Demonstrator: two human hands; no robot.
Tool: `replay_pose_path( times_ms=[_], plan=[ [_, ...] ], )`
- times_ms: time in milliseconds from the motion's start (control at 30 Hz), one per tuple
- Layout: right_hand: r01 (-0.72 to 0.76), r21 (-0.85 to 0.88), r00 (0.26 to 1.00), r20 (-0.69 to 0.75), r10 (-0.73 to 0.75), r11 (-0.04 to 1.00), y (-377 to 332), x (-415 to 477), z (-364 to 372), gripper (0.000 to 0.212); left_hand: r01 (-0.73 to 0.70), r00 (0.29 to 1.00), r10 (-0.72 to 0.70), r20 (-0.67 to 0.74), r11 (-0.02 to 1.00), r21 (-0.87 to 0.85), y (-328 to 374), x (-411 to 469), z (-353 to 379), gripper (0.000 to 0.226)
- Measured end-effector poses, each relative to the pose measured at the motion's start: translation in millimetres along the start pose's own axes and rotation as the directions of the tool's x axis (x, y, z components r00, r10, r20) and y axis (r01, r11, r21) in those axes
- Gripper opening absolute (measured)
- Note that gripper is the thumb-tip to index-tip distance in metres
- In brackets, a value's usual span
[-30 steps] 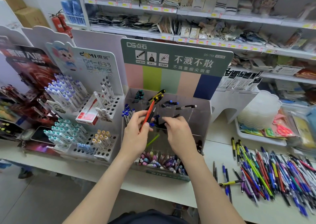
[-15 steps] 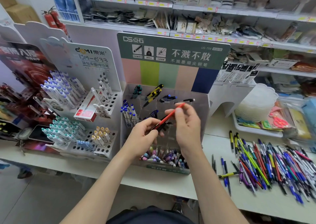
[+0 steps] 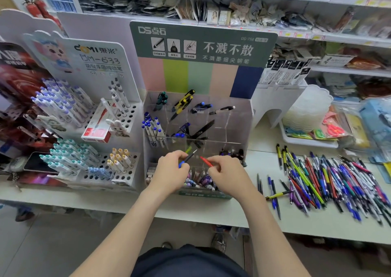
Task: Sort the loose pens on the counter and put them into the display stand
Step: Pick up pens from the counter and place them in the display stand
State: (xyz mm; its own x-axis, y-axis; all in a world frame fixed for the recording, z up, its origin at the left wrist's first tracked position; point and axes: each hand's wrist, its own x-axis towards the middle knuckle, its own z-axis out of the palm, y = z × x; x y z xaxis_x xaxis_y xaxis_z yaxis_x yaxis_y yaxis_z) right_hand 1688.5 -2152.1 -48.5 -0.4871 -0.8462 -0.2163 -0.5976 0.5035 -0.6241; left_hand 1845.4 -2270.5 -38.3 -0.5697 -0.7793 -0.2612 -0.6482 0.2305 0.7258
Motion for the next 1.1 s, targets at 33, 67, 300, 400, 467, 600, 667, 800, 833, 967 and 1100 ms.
replay_pose_path(
  times_ms=[33, 67, 300, 400, 467, 600, 667, 800, 833, 967, 1100],
  plan=[
    [-0.013, -0.059, 1.000, 0.002, 0.014, 0.998, -1, 1, 3, 0.041, -0.015, 1.000, 0.015, -0.003, 1.000, -0.020, 0, -1, 0, 0.034],
    [-0.017, -0.086, 1.000, -0.013, 0.016, 0.996, -3, 3, 7, 0.039, -0.022, 1.000, 0.022, -0.003, 0.999, -0.046, 0, -3, -1, 0.032],
    [-0.009, -0.065, 0.989, -0.145, -0.001, 0.998, -15, 16, 30, 0.035, -0.080, 0.997, 0.079, -0.024, 0.994, -0.072, -18, 0, -6, 0.029],
    [-0.003, -0.018, 0.973, -0.232, -0.002, 1.000, -17, 13, 36, 0.037, -0.139, 0.990, 0.137, -0.026, 0.985, -0.107, -24, -1, -10, 0.032],
    [-0.030, 0.010, 0.962, -0.272, 0.031, 1.000, -14, 11, 40, 0.038, -0.146, 0.989, 0.143, -0.032, 0.980, -0.136, -27, -2, -13, 0.034],
    [-0.035, 0.065, 0.908, -0.416, 0.059, 0.997, -16, 2, 45, 0.040, -0.138, 0.990, 0.137, -0.018, 0.988, -0.074, -31, -4, -19, 0.039],
    [-0.009, 0.129, 0.861, -0.504, 0.073, 0.992, -25, -5, 44, 0.033, -0.096, 0.995, 0.098, 0.015, 0.988, -0.118, -28, -5, -22, 0.040],
    [0.010, 0.557, 0.927, -0.317, 0.202, 0.831, -51, -10, 37, 0.017, -0.137, 0.988, 0.153, 0.025, 0.939, -0.315, -23, -10, -25, 0.036],
    [0.000, 0.639, 0.948, -0.244, 0.203, 0.769, -56, -11, 36, 0.015, -0.161, 0.983, 0.182, 0.021, 0.916, -0.368, -21, -11, -26, 0.034],
    [0.030, 0.760, 0.973, -0.171, 0.156, 0.649, -69, -14, 37, 0.016, -0.218, 0.974, 0.224, -0.045, 0.856, -0.469, -13, -11, -28, 0.025],
    [0.203, 0.789, 0.901, -0.382, 0.205, 0.580, -71, -10, 17, 0.019, -0.207, 0.973, 0.144, -0.178, 0.886, -0.415, -12, -6, -25, 0.028]
  ],
)
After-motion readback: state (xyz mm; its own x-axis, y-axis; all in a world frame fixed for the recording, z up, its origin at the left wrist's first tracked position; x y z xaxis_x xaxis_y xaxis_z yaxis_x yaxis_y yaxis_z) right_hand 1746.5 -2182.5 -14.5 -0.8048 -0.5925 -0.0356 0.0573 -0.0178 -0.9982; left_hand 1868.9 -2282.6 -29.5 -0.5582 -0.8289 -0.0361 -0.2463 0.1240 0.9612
